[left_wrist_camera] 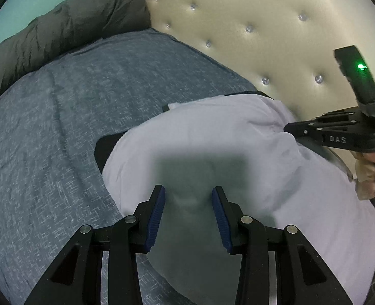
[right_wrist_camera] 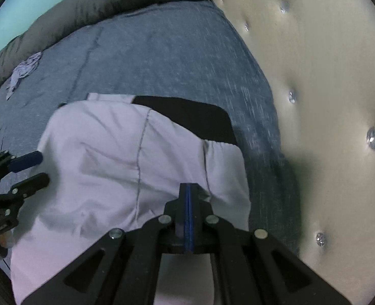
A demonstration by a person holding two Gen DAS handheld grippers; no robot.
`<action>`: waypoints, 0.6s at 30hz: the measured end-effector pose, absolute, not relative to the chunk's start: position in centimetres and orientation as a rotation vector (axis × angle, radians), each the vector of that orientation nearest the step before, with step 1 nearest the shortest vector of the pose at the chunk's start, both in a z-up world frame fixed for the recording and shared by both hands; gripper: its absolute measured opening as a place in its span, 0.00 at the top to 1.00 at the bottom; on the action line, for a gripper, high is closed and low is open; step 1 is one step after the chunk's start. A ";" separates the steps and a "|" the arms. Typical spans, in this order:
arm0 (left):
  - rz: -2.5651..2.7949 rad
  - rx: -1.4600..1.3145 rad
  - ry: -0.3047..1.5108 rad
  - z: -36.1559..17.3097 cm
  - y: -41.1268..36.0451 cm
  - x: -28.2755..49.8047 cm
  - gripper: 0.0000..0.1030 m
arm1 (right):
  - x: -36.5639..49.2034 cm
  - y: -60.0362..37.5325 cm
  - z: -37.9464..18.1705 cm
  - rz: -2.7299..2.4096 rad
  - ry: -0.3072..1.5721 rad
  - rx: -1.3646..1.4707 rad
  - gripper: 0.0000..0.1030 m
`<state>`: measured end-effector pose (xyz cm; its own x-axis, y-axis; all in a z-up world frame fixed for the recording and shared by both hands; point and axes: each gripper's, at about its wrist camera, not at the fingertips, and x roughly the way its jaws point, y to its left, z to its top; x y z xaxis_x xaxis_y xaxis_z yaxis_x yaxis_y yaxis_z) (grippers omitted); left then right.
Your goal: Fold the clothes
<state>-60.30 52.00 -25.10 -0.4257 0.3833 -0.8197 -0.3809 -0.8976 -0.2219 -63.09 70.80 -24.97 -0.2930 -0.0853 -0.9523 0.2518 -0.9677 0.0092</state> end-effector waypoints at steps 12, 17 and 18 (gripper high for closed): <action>2.302 -1.366 0.032 -25.4 52.6 -59.8 0.59 | -62.2 71.7 -23.5 -2.403 0.129 1.690 1.00; 2.301 -1.307 0.018 -22.4 52.4 -57.2 0.59 | -58.7 72.6 -19.2 -2.465 0.052 1.545 1.00; 2.295 -1.297 0.025 -22.0 52.6 -56.4 0.59 | -57.9 72.7 -18.9 -2.462 0.047 1.537 1.00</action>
